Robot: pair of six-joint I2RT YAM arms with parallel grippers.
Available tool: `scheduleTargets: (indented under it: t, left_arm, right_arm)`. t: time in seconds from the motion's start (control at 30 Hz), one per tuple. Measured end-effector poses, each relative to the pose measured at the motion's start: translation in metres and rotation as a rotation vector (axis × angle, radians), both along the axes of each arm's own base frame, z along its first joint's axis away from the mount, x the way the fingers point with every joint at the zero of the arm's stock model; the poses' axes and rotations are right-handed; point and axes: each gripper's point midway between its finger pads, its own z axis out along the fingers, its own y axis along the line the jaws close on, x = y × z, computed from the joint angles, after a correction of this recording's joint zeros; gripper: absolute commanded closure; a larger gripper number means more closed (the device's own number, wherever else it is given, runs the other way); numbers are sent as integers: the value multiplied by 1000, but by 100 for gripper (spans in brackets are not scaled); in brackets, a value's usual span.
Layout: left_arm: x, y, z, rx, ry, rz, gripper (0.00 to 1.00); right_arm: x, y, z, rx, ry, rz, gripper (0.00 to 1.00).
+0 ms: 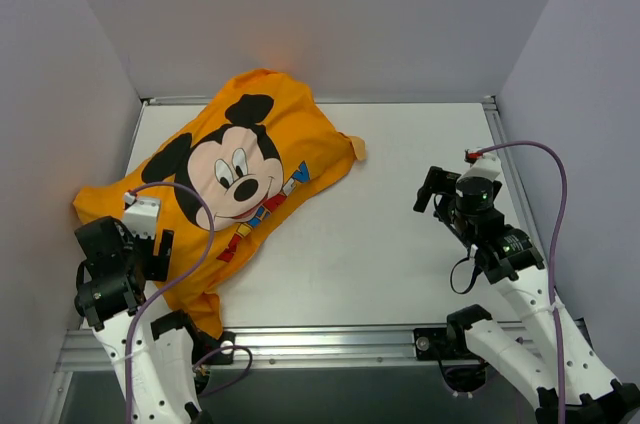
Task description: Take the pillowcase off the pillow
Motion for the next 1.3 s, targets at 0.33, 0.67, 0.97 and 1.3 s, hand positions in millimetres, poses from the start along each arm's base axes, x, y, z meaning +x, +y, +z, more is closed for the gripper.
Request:
scheduleTargets:
  t: [0.33,0.67,0.97,1.3]
  left_arm:
    - [49,-31,78,-133,-115,-219,6]
    - [217,-32,30,-210,130,-306,6]
    - [288,-33,-11,-309,213,-314,92]
    - [284,-47,-13,-436,198,-291,98]
  right_arm:
    - [3,1,-7,-9,28,0,0]
    - [26,20,-32,-3,126,38,0]
    - [51,42,-57,21,207,87,0]
    - [58,48,-55,48,184,94,0]
